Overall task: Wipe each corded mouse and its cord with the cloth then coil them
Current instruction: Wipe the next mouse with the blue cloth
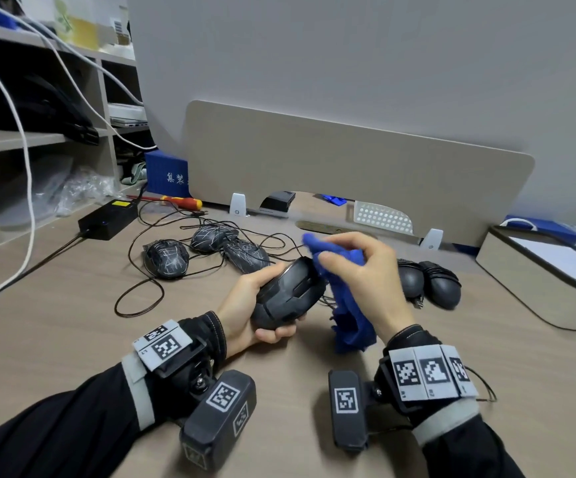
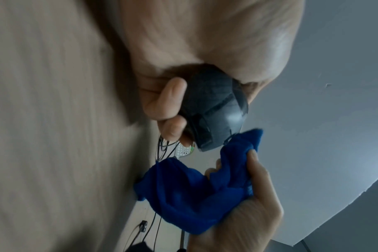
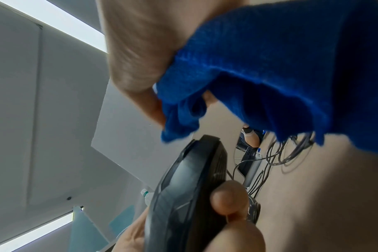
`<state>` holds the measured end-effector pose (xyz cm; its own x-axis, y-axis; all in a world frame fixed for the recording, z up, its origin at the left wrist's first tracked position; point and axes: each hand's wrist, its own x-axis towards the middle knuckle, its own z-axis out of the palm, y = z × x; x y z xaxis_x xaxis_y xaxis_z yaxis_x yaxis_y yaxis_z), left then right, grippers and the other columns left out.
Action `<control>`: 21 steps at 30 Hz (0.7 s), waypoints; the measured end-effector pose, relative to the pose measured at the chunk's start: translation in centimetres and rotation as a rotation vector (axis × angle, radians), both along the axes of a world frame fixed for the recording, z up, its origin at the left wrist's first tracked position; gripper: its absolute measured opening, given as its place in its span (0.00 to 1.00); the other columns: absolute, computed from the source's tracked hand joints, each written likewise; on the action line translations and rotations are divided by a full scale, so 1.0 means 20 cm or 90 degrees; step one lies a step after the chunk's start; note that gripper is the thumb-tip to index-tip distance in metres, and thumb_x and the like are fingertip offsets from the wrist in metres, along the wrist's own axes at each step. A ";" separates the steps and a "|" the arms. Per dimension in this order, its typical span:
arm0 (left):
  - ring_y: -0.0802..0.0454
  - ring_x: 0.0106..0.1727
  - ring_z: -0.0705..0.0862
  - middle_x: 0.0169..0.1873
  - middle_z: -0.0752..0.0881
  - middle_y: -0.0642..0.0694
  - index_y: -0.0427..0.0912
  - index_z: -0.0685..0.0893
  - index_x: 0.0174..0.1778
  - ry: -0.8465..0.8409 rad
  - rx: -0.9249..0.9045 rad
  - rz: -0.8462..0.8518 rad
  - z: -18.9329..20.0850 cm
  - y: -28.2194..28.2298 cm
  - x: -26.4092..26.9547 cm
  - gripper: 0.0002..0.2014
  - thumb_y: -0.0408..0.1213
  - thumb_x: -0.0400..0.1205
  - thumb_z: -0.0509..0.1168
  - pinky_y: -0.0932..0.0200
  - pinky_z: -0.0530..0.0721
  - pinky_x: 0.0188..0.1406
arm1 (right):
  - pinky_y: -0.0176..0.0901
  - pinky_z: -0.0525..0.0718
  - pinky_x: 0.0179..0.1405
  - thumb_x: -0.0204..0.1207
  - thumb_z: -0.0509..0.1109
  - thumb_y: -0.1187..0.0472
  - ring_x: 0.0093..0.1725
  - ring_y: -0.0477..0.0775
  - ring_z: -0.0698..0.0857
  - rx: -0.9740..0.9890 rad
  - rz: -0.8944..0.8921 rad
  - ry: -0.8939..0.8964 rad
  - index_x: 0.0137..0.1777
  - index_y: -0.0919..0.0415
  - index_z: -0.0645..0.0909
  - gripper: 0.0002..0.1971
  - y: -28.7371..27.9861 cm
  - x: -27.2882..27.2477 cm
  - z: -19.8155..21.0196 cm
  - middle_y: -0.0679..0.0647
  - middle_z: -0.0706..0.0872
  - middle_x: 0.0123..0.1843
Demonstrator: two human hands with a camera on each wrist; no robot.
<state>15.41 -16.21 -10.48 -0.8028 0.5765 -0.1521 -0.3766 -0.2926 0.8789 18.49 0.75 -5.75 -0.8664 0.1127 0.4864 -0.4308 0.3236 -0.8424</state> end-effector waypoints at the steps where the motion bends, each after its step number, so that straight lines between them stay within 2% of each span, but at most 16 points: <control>1: 0.50 0.21 0.71 0.33 0.79 0.37 0.40 0.83 0.46 0.000 0.000 0.006 0.00 0.00 0.00 0.22 0.58 0.77 0.60 0.71 0.52 0.13 | 0.31 0.83 0.46 0.71 0.78 0.69 0.46 0.41 0.86 0.051 0.047 -0.024 0.43 0.51 0.89 0.10 -0.02 0.01 0.00 0.47 0.91 0.43; 2: 0.50 0.21 0.71 0.32 0.78 0.37 0.40 0.83 0.48 0.000 -0.002 0.009 -0.01 0.00 0.00 0.22 0.58 0.78 0.60 0.71 0.52 0.13 | 0.30 0.83 0.44 0.72 0.77 0.71 0.45 0.40 0.86 0.091 0.075 -0.040 0.42 0.51 0.89 0.12 -0.03 0.01 0.00 0.46 0.90 0.43; 4: 0.50 0.22 0.70 0.32 0.78 0.38 0.41 0.83 0.50 -0.006 -0.005 0.006 -0.01 0.00 -0.01 0.22 0.57 0.78 0.60 0.72 0.53 0.12 | 0.32 0.83 0.45 0.72 0.76 0.71 0.46 0.41 0.86 0.103 0.062 -0.045 0.41 0.49 0.89 0.13 -0.04 0.01 -0.02 0.42 0.90 0.41; 8: 0.51 0.21 0.70 0.32 0.79 0.39 0.41 0.84 0.46 -0.008 -0.016 0.001 -0.01 0.00 0.00 0.20 0.56 0.78 0.60 0.73 0.52 0.13 | 0.49 0.86 0.51 0.70 0.76 0.66 0.51 0.47 0.86 0.129 -0.050 -0.030 0.42 0.49 0.90 0.09 -0.03 -0.02 -0.04 0.46 0.90 0.45; 12: 0.50 0.20 0.71 0.33 0.78 0.38 0.41 0.82 0.53 -0.015 -0.008 0.038 -0.02 0.00 -0.01 0.20 0.54 0.85 0.53 0.74 0.56 0.12 | 0.53 0.86 0.54 0.63 0.75 0.58 0.52 0.48 0.87 0.148 0.043 -0.042 0.42 0.48 0.91 0.08 -0.10 0.00 -0.05 0.44 0.90 0.46; 16: 0.50 0.23 0.71 0.35 0.78 0.37 0.42 0.81 0.58 -0.033 0.005 0.012 -0.01 -0.01 -0.01 0.21 0.55 0.85 0.53 0.72 0.55 0.13 | 0.57 0.86 0.55 0.70 0.75 0.60 0.53 0.47 0.85 0.140 -0.045 -0.056 0.44 0.47 0.90 0.06 -0.06 -0.05 -0.08 0.42 0.89 0.46; 18: 0.49 0.23 0.72 0.35 0.78 0.37 0.41 0.81 0.60 -0.047 0.013 0.012 -0.02 -0.01 -0.01 0.22 0.55 0.86 0.53 0.72 0.56 0.12 | 0.57 0.87 0.54 0.70 0.75 0.59 0.52 0.46 0.85 0.145 -0.035 -0.054 0.44 0.47 0.89 0.06 -0.05 -0.05 -0.09 0.42 0.89 0.45; 21: 0.48 0.22 0.72 0.34 0.78 0.38 0.40 0.81 0.61 -0.069 0.030 0.046 -0.02 -0.02 -0.03 0.21 0.52 0.86 0.52 0.72 0.58 0.11 | 0.46 0.86 0.52 0.67 0.76 0.62 0.50 0.45 0.86 0.174 0.094 -0.032 0.44 0.48 0.90 0.08 -0.11 -0.01 -0.09 0.41 0.88 0.44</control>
